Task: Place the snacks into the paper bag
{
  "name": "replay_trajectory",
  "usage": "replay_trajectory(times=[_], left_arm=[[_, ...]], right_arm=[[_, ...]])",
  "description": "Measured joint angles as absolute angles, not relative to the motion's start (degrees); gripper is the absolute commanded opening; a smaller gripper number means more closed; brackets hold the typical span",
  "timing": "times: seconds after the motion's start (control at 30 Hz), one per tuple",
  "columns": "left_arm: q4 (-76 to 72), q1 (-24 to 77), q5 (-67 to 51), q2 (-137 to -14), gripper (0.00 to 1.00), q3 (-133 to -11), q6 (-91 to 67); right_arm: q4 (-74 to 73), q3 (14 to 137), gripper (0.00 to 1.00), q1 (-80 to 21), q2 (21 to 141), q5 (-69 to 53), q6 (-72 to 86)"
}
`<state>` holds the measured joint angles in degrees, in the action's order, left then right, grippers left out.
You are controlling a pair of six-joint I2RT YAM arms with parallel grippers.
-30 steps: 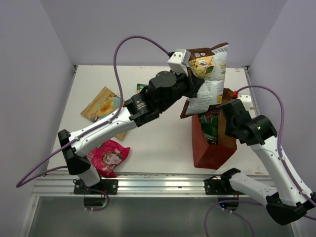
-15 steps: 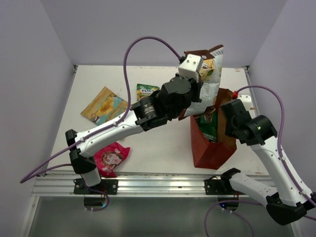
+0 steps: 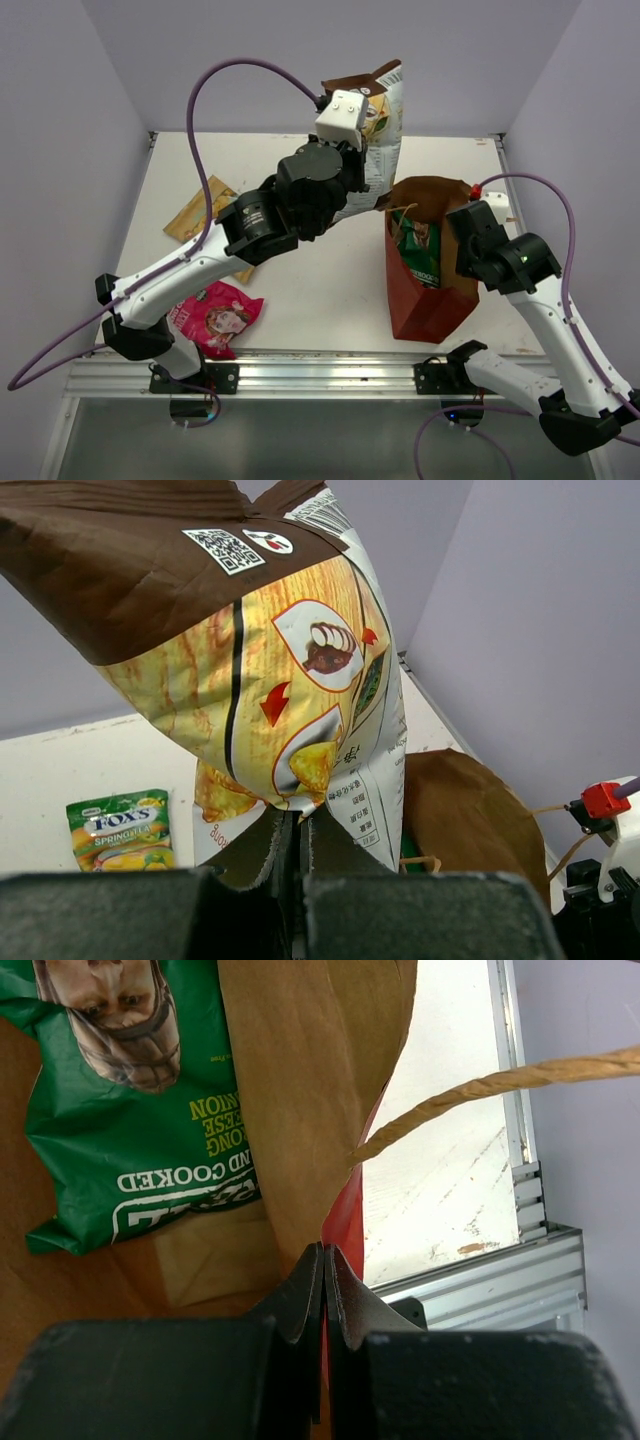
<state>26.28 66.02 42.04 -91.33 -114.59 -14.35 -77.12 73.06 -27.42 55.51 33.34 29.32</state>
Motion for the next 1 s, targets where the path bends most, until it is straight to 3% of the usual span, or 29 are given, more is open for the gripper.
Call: replay_trajectory(times=[0.5,1.0], left_arm=[[10.5,68.3,42.5,-95.7,0.0,-118.3,-3.2],[6.2,68.3,33.7,-101.5,0.0,-110.8,-11.4]], right_arm=[[-77.1,73.1,0.0,-27.4,55.5,32.9,29.3],[-77.1,73.0,0.0,-27.4,55.4,32.2,29.3]])
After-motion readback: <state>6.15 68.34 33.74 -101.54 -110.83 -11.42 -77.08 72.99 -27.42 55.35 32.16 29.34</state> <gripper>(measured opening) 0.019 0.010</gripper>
